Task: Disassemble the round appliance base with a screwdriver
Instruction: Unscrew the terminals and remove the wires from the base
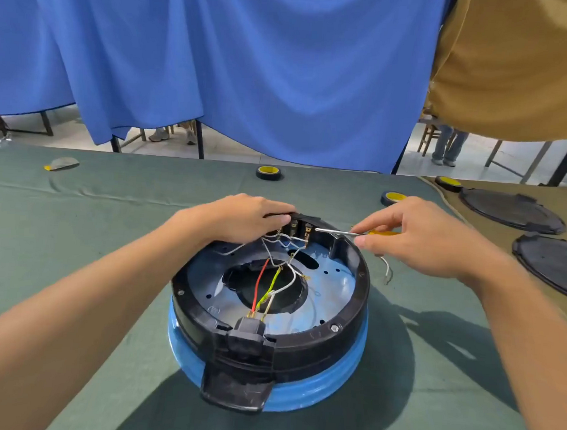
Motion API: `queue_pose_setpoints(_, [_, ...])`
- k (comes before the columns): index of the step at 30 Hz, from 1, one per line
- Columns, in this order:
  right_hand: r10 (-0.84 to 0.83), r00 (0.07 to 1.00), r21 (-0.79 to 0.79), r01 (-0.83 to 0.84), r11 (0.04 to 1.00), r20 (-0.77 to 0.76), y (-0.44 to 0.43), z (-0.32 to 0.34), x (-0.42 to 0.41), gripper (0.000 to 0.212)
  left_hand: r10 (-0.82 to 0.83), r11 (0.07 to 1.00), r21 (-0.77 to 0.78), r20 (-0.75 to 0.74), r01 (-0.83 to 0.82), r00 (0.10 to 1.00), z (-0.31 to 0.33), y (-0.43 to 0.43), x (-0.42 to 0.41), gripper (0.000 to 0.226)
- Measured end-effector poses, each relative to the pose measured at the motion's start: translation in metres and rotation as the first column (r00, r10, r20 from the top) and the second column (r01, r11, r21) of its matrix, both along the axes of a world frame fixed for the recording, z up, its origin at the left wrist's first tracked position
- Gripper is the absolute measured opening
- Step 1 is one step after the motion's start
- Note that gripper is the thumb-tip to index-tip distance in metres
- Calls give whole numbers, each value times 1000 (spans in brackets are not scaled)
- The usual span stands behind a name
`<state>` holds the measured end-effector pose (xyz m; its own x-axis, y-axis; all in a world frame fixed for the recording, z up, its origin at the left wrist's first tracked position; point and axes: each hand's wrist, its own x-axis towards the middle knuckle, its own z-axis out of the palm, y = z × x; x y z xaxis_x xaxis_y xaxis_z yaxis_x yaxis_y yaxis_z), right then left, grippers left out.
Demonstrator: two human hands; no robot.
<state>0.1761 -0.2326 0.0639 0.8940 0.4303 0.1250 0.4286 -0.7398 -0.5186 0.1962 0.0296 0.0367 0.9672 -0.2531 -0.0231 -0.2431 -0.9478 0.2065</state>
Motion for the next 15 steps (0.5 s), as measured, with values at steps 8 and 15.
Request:
queue_pose_setpoints(8, [5, 989, -134, 15, 991, 149, 19, -6, 0, 12, -19, 989, -144, -18, 16, 1000, -7, 4, -5, 33])
queue_pose_setpoints(15, [40, 982, -209, 0, 978, 187, 16, -2, -3, 6, -64, 985, -160, 32, 68, 997, -10, 8, -11, 39])
